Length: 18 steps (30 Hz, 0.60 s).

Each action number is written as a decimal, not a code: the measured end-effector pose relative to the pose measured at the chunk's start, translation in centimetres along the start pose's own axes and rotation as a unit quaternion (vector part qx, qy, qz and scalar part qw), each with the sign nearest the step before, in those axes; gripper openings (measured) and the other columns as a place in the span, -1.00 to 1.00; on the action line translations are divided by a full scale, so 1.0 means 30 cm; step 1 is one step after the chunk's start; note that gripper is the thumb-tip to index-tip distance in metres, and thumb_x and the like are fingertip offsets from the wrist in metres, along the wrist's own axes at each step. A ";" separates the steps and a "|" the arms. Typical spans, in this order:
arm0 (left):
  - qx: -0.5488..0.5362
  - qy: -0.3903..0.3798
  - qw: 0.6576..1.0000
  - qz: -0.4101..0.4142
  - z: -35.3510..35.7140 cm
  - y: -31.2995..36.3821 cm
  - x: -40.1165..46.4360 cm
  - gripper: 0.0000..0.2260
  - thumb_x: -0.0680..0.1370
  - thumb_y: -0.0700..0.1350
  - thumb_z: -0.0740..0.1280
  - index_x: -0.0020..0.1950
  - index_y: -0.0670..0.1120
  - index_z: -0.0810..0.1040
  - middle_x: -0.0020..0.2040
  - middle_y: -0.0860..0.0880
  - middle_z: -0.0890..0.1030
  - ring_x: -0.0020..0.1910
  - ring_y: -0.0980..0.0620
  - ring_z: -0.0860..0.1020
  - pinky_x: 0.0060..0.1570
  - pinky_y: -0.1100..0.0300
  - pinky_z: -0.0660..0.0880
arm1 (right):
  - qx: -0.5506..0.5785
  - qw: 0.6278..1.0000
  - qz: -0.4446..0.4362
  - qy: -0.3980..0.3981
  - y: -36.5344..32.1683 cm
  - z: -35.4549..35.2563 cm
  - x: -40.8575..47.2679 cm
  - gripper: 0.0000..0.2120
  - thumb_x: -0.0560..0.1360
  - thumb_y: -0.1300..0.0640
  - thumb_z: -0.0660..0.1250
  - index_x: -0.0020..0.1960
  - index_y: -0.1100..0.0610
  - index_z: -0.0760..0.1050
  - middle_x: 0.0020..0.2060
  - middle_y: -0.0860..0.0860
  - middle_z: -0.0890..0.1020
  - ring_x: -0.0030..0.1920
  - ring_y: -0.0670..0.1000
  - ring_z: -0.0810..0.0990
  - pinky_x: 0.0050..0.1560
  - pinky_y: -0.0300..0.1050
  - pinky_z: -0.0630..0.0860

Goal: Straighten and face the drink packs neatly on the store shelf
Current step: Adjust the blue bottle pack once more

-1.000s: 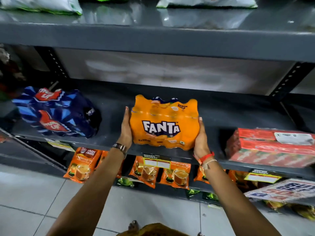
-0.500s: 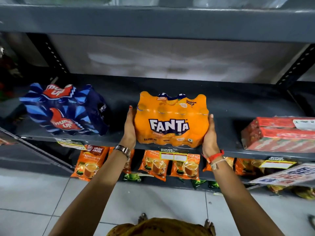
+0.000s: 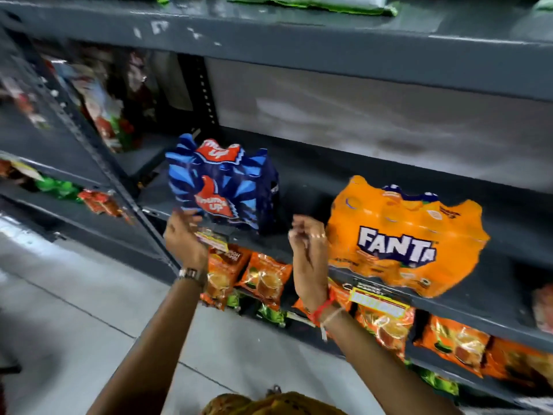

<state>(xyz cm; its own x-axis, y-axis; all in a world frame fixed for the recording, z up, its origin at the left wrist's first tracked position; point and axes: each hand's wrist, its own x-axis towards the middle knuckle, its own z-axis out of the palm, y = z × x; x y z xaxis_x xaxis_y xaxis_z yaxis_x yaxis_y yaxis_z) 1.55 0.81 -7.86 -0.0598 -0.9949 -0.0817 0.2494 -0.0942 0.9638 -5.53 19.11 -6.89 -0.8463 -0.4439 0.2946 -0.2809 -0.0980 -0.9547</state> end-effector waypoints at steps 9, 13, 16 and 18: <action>0.042 -0.209 0.974 -0.072 0.048 0.026 0.281 -0.47 0.59 0.20 -0.02 0.50 -0.02 0.18 0.50 -0.10 0.29 0.45 -0.11 0.31 0.46 -0.14 0.22 | 0.120 0.961 0.231 -0.090 0.039 0.202 0.321 -0.51 0.60 -0.12 -0.07 0.49 -0.02 0.00 0.51 0.02 0.16 0.38 -0.10 0.21 0.26 -0.23 0.14; 0.048 -0.203 0.975 -0.072 0.058 0.011 0.294 -0.48 0.58 0.21 0.01 0.47 0.00 0.21 0.47 -0.11 0.34 0.43 -0.13 0.33 0.44 -0.17 0.22 | 0.147 0.962 0.222 -0.061 0.055 0.256 0.330 -0.52 0.58 -0.12 -0.06 0.45 0.01 0.16 0.45 0.07 0.31 0.40 0.02 0.32 0.38 -0.05 0.29; 0.042 -0.191 0.978 -0.077 0.044 0.015 0.330 -0.49 0.58 0.21 0.03 0.46 -0.01 0.21 0.46 -0.12 0.35 0.41 -0.14 0.35 0.43 -0.19 0.23 | 0.144 0.959 0.238 -0.049 0.054 0.294 0.322 -0.51 0.58 -0.13 -0.04 0.47 0.02 0.14 0.46 0.08 0.29 0.45 0.08 0.28 0.48 0.12 0.22; 0.038 -0.178 0.980 -0.076 0.042 0.020 0.352 -0.49 0.59 0.19 0.03 0.46 -0.03 0.20 0.46 -0.12 0.35 0.40 -0.13 0.36 0.43 -0.18 0.25 | 0.151 0.955 0.252 -0.040 0.053 0.321 0.319 -0.52 0.59 -0.12 -0.03 0.46 0.02 0.15 0.45 0.11 0.29 0.44 0.11 0.29 0.46 0.16 0.24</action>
<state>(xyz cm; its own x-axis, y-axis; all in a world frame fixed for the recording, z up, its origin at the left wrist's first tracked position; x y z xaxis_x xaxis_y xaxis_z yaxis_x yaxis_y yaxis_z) -0.15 -9.72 -7.83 -0.4272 -0.8923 -0.1460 0.1394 -0.2246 0.9644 -9.71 6.12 -6.00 -0.7995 -0.5670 -0.1983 0.3062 -0.1006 -0.9466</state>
